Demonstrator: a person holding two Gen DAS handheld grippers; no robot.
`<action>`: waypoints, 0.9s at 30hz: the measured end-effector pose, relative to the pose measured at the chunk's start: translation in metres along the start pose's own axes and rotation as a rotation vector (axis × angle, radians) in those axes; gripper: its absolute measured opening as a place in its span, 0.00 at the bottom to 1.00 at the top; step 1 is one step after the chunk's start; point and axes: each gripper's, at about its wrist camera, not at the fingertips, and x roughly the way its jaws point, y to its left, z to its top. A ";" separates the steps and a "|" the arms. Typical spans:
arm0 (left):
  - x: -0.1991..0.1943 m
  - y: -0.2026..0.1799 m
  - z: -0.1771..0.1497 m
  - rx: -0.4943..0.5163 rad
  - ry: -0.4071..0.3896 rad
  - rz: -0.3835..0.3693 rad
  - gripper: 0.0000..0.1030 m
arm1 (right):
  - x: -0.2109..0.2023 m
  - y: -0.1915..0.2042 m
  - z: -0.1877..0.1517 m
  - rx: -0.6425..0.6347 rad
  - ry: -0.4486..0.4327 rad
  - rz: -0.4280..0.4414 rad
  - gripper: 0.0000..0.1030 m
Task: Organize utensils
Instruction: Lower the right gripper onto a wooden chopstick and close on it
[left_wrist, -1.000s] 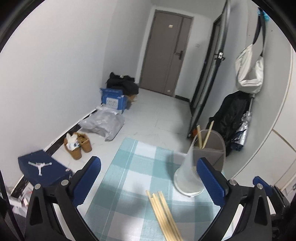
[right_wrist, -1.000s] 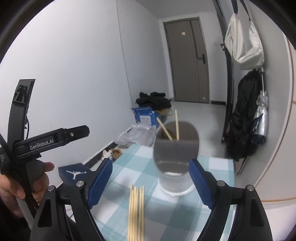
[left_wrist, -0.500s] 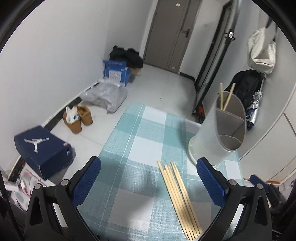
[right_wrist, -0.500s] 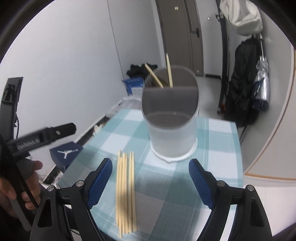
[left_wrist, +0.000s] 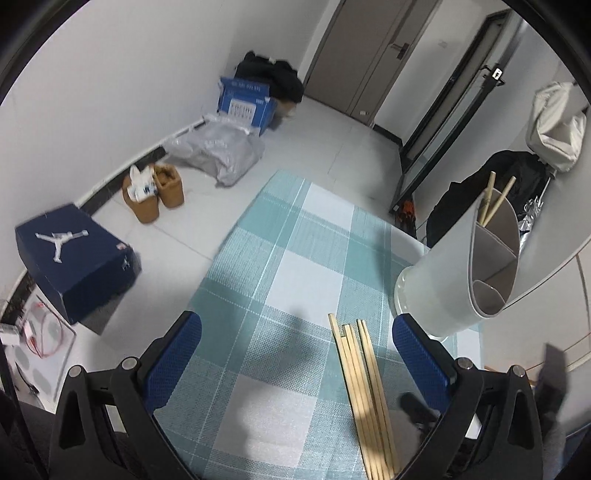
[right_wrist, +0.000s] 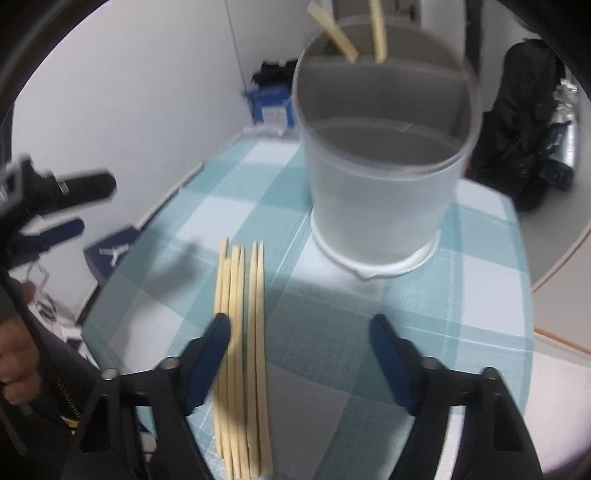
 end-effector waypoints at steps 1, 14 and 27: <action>0.002 0.003 0.001 -0.011 0.007 0.000 0.99 | 0.006 0.002 0.000 -0.010 0.023 -0.001 0.55; 0.012 0.027 0.011 -0.150 0.044 0.005 0.99 | 0.028 0.023 -0.009 -0.130 0.089 -0.062 0.35; 0.012 0.027 0.012 -0.188 0.058 0.030 0.99 | 0.006 0.015 -0.025 -0.205 0.216 -0.022 0.05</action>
